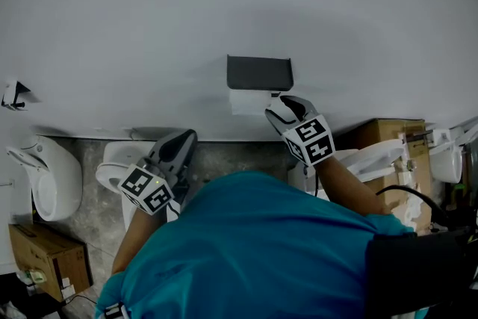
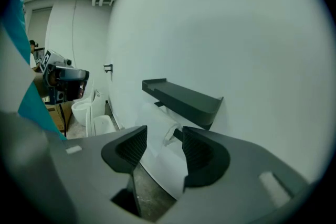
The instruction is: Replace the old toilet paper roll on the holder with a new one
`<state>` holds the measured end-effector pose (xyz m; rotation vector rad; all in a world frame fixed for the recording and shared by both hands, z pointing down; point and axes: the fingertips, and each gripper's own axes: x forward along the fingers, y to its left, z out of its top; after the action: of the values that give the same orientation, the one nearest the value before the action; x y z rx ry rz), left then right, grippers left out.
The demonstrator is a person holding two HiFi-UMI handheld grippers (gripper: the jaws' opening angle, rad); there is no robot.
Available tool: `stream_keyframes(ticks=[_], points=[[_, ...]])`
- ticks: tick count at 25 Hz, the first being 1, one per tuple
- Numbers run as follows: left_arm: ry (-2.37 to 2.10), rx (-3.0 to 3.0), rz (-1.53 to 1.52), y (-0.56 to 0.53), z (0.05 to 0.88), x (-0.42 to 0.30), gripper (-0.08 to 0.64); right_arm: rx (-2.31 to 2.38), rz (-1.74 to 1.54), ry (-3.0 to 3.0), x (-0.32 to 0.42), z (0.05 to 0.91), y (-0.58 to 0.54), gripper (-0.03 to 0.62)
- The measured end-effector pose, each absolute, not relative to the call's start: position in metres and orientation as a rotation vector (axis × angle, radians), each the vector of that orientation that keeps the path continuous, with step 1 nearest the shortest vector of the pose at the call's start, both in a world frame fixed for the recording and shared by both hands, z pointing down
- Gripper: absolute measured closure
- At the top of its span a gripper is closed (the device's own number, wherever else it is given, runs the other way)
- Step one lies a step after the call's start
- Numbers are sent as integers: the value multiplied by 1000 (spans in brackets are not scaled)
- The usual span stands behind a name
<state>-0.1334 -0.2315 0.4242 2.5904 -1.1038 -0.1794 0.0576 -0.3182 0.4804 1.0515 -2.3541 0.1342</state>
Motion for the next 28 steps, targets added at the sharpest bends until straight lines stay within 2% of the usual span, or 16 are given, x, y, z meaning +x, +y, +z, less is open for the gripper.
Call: stream_keyframes(ticks=[6,15,28], points=[[-1100,2635,-184,-250,402,-124,552,1128,189,-2581,81,421,-323,402],[-1197,2716,-163,-291,358,-119,552,1211,292,-2894,114,350,-333,589],[-1231,2737,-132,-304,357,-119,552,1127,231,-2877,104,361,-325,591]])
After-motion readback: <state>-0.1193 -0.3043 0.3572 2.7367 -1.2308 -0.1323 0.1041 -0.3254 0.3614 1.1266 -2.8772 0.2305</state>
